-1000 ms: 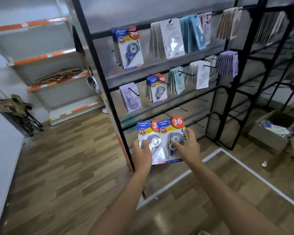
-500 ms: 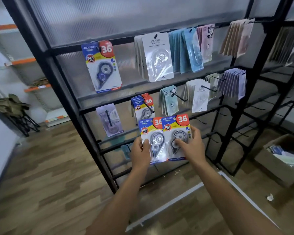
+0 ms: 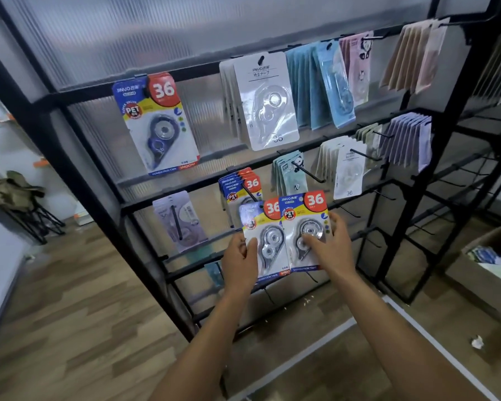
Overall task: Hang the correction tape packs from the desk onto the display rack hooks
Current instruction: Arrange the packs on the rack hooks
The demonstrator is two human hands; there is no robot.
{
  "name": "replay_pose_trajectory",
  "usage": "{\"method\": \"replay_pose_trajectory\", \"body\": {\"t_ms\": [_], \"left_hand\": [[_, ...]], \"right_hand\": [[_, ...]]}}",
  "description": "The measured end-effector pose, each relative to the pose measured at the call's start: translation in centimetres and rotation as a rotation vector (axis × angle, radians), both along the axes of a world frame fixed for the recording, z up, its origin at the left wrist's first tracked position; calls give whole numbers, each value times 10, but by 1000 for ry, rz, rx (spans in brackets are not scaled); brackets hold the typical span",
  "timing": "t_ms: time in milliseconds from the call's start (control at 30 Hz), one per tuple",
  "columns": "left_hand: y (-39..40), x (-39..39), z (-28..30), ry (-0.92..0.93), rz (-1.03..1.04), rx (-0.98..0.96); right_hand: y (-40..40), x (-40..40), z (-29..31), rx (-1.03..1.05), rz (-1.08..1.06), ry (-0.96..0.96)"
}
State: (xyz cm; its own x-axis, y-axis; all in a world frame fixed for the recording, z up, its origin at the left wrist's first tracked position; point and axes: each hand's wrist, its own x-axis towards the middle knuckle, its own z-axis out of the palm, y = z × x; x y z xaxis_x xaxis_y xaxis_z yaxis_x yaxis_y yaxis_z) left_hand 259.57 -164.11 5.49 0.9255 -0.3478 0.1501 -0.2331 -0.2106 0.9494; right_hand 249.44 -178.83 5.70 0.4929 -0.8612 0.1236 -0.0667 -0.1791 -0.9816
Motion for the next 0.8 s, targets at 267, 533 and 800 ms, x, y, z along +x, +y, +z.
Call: {"method": "replay_pose_trajectory", "body": {"t_ms": [267,533,800], "left_hand": [[-7,2,-3,1,11,0],[-16,-10,-6,-103,114,10],[-19,-6,-10,-176,176,62]], "right_hand": [[-15,11,-5,33,36,-54],[-35,15,-7,24,149,-111],[-38,14,-9,34,232,-147]]}}
